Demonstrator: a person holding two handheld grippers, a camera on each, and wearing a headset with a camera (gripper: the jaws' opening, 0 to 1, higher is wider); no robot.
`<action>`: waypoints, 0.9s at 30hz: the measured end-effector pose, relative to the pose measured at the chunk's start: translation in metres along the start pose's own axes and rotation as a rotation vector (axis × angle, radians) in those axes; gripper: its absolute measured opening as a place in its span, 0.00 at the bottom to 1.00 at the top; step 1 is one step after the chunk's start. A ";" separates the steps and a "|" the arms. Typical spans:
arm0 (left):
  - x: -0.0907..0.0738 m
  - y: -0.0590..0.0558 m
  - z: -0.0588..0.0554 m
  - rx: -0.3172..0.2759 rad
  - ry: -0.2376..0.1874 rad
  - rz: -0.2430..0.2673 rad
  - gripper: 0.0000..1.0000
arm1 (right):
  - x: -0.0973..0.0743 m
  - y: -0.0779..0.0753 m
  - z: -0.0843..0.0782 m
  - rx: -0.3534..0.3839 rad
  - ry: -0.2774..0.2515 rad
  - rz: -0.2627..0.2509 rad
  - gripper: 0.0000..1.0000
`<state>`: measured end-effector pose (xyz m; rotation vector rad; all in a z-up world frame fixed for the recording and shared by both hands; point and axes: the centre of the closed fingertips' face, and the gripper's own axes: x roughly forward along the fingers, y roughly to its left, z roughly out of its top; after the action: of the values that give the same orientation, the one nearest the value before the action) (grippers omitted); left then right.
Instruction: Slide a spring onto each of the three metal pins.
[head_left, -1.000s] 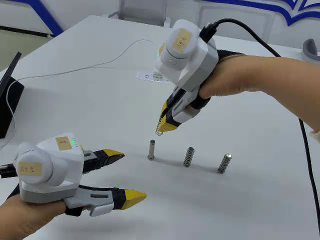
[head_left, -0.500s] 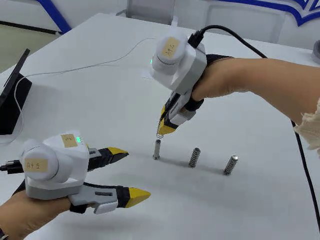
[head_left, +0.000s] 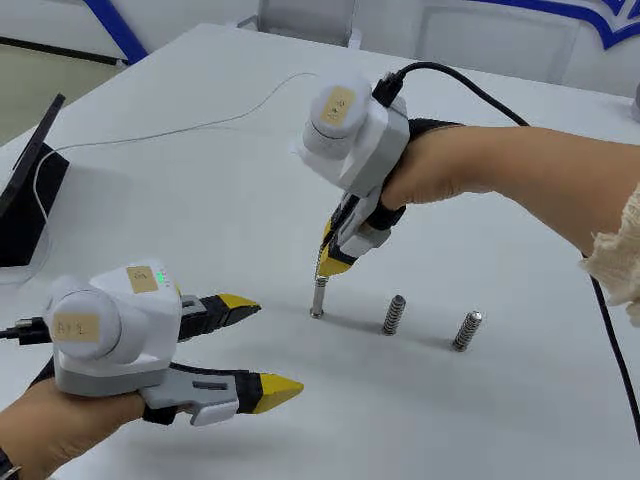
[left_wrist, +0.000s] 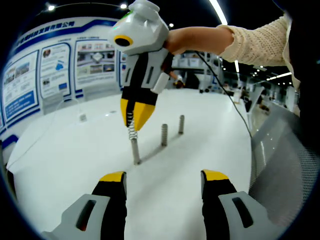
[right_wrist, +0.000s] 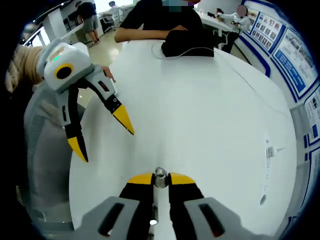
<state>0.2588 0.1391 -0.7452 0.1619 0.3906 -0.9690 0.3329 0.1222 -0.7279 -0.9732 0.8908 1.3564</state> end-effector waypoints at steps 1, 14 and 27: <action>0.000 0.000 0.000 0.000 0.001 0.000 0.61 | 0.001 0.000 0.000 -0.001 0.002 -0.001 0.12; 0.000 0.001 0.000 -0.002 0.004 0.000 0.61 | 0.016 0.004 -0.006 0.014 0.018 0.006 0.12; -0.002 0.003 -0.003 -0.004 0.008 0.004 0.61 | 0.040 0.006 -0.013 0.019 0.043 0.013 0.12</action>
<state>0.2592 0.1431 -0.7468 0.1631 0.3992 -0.9640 0.3288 0.1242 -0.7705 -0.9867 0.9427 1.3396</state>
